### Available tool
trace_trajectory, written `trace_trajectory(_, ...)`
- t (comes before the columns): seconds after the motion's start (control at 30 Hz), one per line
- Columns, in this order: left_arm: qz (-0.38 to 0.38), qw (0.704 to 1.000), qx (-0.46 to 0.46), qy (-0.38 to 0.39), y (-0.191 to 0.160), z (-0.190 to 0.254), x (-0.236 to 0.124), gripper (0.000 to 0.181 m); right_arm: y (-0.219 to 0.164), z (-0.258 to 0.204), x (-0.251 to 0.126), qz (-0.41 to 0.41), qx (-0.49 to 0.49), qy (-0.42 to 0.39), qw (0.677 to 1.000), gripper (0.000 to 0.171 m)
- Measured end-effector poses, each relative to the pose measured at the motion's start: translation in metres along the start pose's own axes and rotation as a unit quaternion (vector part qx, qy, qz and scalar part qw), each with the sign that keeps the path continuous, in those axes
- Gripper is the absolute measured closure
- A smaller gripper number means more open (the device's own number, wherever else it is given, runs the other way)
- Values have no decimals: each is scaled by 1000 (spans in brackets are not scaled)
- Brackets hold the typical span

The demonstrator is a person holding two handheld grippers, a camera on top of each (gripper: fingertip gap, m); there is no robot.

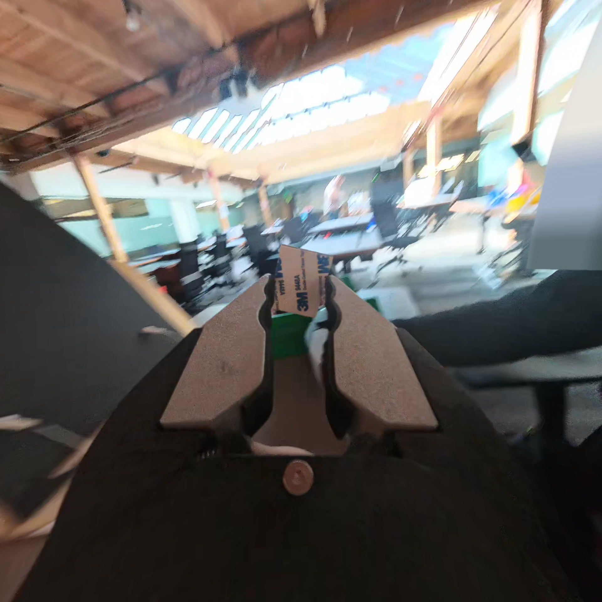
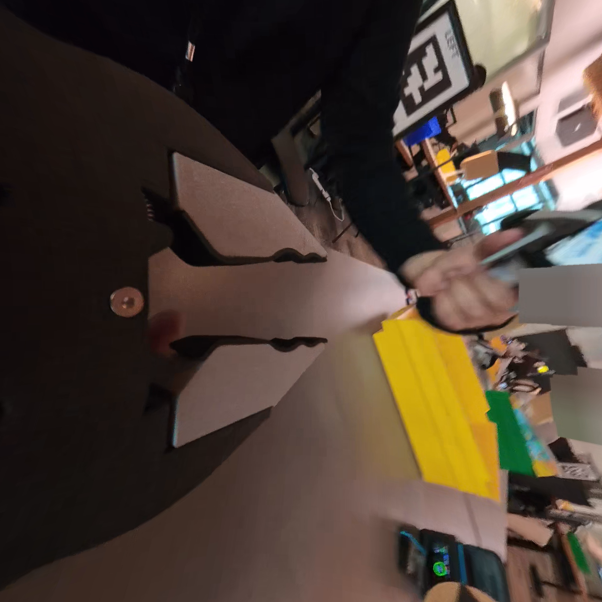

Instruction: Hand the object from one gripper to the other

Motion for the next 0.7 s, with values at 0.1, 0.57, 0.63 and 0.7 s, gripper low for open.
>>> trace_trajectory(0.1, 29, 998, -45, -13, -51, 6, 41, 153, 8, -2, -15, 17, -34, -12, 999, 130)
trace_trajectory(0.57, 47, 928, -346, 128, -132, -60, 59, 154, 11, 64, -33, -24, -146, -395, 907, 121)
trace_trajectory(0.63, 32, 935, -323, 142, -134, -56, 63, 152, 13, 68, -18, -38, -181, -411, 893, 119)
trace_trajectory(0.7, 24, 933, -327, 146, -138, -53, 65, 151, 15, 67, -4, -48, -214, -406, 887, 116)
Point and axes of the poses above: each gripper's, where its closed fingertips meet, x out along the fingers, y out of its top, z = x × y across the jaws, the point moved 4 cm from there along -x, back along the fingers, and after that the axes turned 1 degree about -x, right-handed, at the moved point
